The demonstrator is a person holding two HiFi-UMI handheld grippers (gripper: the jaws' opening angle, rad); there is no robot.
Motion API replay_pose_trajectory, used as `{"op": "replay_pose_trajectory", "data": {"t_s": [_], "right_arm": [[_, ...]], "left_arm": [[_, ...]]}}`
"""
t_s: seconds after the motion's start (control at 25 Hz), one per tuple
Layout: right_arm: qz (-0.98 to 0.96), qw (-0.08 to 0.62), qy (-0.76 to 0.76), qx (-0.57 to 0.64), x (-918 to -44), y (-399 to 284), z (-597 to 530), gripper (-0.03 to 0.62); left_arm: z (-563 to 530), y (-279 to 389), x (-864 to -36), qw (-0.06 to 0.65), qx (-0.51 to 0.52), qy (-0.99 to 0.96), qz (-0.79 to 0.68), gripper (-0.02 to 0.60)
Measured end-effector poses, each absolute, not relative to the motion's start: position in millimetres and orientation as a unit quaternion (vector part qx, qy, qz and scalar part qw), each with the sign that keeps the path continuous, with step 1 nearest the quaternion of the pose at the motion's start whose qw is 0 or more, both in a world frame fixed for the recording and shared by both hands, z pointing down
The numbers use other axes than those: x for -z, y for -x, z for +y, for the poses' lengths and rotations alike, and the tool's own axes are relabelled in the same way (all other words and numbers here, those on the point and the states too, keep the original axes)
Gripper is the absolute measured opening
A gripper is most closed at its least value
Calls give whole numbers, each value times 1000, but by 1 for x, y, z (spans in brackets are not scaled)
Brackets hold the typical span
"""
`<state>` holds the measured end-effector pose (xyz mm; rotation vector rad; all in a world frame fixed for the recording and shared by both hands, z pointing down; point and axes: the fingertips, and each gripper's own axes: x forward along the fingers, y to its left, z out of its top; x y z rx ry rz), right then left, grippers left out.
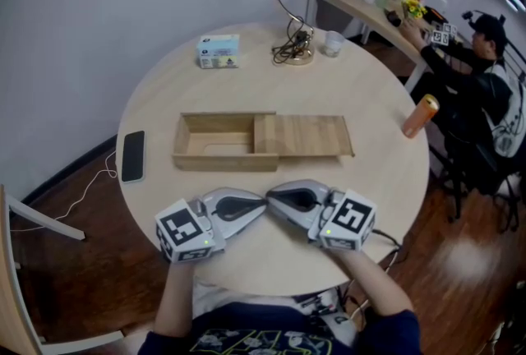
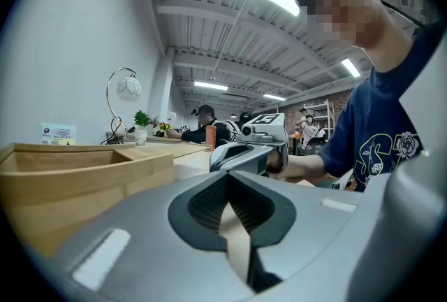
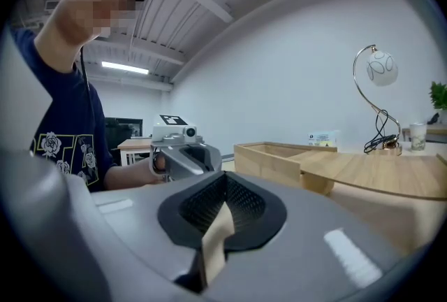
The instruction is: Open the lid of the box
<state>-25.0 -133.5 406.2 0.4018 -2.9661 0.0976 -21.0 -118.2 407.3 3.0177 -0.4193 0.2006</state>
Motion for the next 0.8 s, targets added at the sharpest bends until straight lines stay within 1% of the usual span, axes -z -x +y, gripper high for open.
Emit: {"op": "replay_pose_trajectory", "data": {"t_s": [0.2,0.36,0.48,0.8], "right_arm": [[-986,80,-141,-32,-410,23,-135,9],[-984,68,-159,-42,-406,22,-138,9],[-984,79,-154,-34,-410,20,-137,9],[-982,78,-165,-41,-408,22,-140,9]], "left_arm": [[-118,21,-408,46,-68,-987,-137,3],[-118,21,-408,44,-66,-987,-137,3],[-118,21,-408,42,-63,-988,-137,3],[-118,22,-409,43,-65,-987,-138,3]]}}
